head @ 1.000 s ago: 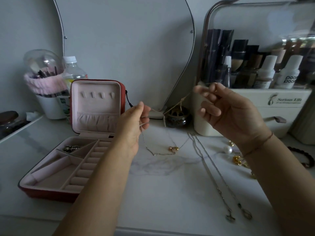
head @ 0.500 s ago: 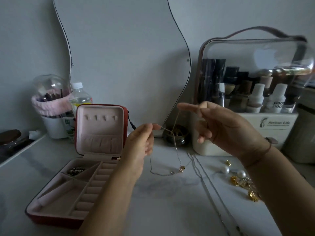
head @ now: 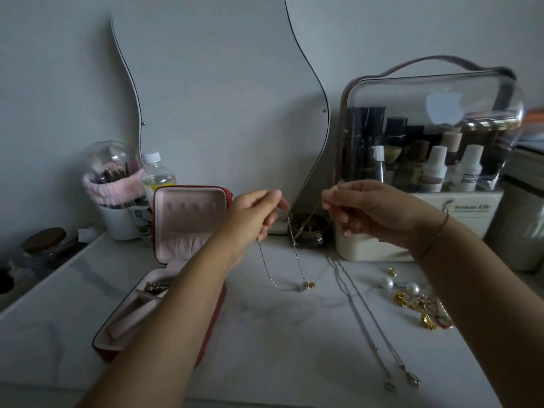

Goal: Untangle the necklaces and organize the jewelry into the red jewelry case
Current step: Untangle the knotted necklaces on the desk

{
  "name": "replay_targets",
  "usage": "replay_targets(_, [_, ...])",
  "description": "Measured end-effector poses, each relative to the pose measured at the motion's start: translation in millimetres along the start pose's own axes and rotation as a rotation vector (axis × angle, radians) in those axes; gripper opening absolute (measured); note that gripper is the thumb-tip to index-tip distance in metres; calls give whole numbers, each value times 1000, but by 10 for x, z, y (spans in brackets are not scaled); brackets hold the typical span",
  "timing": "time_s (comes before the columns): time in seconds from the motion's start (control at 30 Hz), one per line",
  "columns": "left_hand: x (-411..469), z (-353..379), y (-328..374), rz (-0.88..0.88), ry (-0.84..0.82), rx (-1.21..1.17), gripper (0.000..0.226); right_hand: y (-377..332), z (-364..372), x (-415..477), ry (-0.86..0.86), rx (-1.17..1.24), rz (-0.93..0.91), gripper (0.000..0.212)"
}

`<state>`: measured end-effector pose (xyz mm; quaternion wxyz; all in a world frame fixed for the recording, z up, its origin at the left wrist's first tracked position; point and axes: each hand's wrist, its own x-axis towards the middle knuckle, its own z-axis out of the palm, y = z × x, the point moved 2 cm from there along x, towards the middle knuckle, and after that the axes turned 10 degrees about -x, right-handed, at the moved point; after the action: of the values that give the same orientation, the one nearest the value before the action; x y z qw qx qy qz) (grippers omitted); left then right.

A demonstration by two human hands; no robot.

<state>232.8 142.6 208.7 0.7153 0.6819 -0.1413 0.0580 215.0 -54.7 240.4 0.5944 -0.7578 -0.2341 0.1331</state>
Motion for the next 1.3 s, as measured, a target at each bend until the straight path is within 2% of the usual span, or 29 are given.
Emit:
replay_targets(0.13, [-8, -64, -1, -16, 56, -12, 29, -119, -13, 5, 10, 171, -93, 16])
replay_targets(0.3, [-3, -205, -142, -84, 141, 26, 28, -189, -65, 6, -42, 290, -216, 25])
replay_targets(0.47, [9, -286, -206, -149, 161, -81, 29, -90, -121, 9, -41, 242, -185, 20])
replay_targets(0.6, [77, -312, -99, -102, 212, -147, 27, 2, -125, -23, -35, 204, -163, 20])
replay_targets(0.77, [182, -406, -39, -66, 291, -252, 28, 120, -161, -110, -91, 329, -188, 30])
replay_targets(1.03, [182, -476, -187, -88, 427, -280, 29, 204, -240, -237, -32, 460, -154, 35])
replay_targets(1.17, [179, -485, -194, -90, 481, -265, 29, 222, -286, -278, -90, 568, -251, 20])
replay_targets(1.3, [178, -550, -235, -103, 558, -225, 31, 207, -353, -313, -320, 861, -348, 21])
